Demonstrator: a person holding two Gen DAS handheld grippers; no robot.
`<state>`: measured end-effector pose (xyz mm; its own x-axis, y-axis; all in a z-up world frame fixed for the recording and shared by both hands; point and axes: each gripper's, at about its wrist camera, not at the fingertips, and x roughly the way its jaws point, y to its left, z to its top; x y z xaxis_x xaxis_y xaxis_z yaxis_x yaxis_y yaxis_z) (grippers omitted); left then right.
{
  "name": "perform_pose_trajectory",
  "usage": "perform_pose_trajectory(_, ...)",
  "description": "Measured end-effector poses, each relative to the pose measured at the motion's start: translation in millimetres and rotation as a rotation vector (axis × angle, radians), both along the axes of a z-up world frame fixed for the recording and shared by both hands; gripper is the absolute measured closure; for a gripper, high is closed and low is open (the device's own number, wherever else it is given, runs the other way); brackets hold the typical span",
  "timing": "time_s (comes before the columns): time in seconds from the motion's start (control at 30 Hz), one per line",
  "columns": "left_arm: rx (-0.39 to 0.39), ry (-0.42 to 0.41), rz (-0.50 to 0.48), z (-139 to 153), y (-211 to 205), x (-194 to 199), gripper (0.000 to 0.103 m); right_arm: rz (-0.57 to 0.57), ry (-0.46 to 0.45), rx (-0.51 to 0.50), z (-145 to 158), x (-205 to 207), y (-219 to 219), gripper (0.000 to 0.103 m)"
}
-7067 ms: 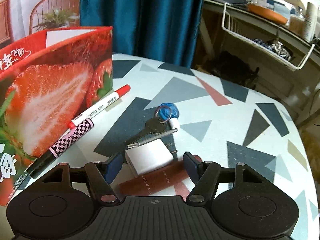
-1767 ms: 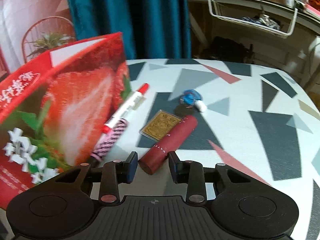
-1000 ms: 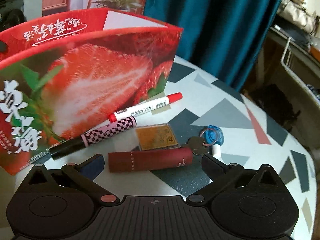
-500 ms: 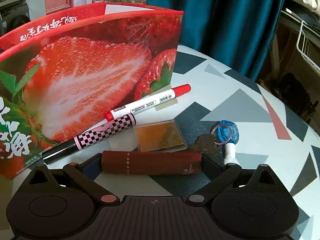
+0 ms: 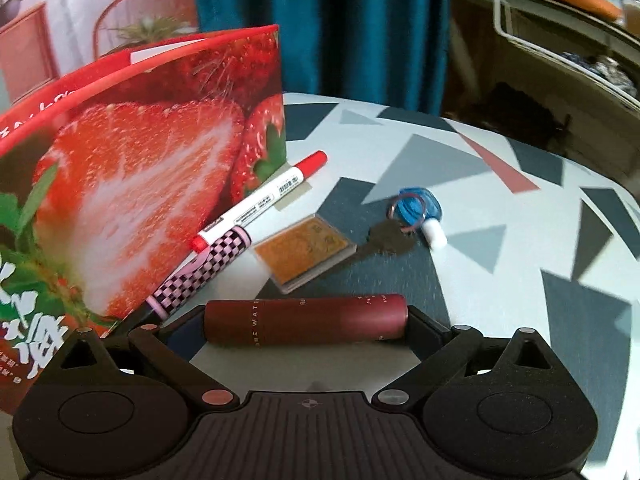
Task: Organize rigid objects
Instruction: 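Close the right gripper on the dark red cylinder and lift, then carry the dark red cylinder into the red shoebox and release it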
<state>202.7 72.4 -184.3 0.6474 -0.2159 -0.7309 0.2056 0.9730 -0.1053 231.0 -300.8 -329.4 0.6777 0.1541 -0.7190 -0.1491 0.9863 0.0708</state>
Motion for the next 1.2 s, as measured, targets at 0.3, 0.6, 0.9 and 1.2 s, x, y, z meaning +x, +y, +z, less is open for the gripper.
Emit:
perform_pose_trajectory(0.3, 0.008, -0.001, -0.005, 0.0, -0.9, -0.2, 0.091, -0.092, -0.055, -0.006, -4.1, -18.6, 4.6, 0.005)
perform_pose_trajectory(0.6, 0.012, 0.003, -0.008, 0.4, -0.8, 1.2, 0.091, -0.134, -0.098, -0.075, -3.9, -22.3, 10.4, 0.005)
perform_pose_trajectory(0.9, 0.003, 0.004, -0.018, 0.4, -0.6, 3.0, 0.092, -0.218, -0.213, 0.070, 45.8, -31.2, -5.1, 0.005)
perform_pose_trajectory(1.2, -0.006, 0.002, -0.016, -1.0, 1.2, 2.6, 0.092, 0.100, -0.419, 0.029, 113.6, -8.1, 51.2, 0.005)
